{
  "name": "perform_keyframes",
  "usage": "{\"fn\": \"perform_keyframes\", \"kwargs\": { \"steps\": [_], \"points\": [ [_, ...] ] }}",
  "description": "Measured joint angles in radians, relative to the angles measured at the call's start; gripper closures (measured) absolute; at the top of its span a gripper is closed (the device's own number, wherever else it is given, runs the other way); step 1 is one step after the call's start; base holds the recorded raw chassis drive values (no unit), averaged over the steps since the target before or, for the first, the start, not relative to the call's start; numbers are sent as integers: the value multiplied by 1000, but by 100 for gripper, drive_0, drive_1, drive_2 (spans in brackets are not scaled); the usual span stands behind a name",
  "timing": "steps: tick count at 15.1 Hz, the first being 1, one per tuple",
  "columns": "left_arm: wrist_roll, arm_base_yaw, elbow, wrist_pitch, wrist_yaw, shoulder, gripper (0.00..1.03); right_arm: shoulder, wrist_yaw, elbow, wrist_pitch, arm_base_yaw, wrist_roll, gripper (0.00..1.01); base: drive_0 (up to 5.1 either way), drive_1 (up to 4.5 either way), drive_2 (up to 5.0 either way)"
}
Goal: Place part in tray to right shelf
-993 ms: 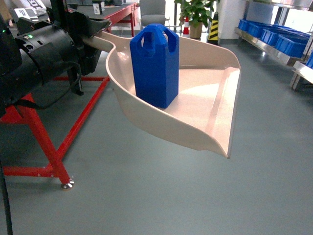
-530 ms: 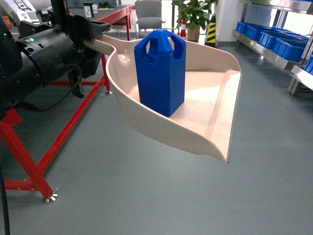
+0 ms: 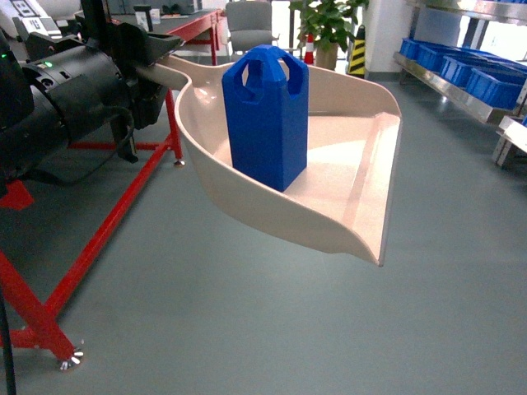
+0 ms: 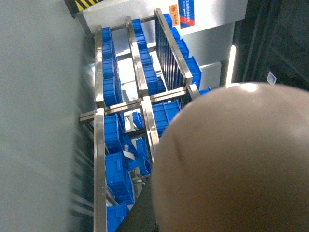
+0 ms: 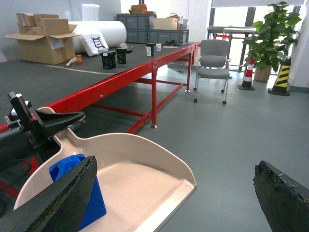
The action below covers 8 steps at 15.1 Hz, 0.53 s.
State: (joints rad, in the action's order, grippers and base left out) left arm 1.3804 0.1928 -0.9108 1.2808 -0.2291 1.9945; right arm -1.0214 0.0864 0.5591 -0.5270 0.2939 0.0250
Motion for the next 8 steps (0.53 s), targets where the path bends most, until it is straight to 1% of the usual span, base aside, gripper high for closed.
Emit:
{"fn": "perform_keyframes", "kwargs": {
  "steps": [8],
  "points": [
    [0, -2, 0, 0, 0, 0, 90, 0, 0, 0, -2, 0, 0, 3, 5, 437, -427]
  ]
}}
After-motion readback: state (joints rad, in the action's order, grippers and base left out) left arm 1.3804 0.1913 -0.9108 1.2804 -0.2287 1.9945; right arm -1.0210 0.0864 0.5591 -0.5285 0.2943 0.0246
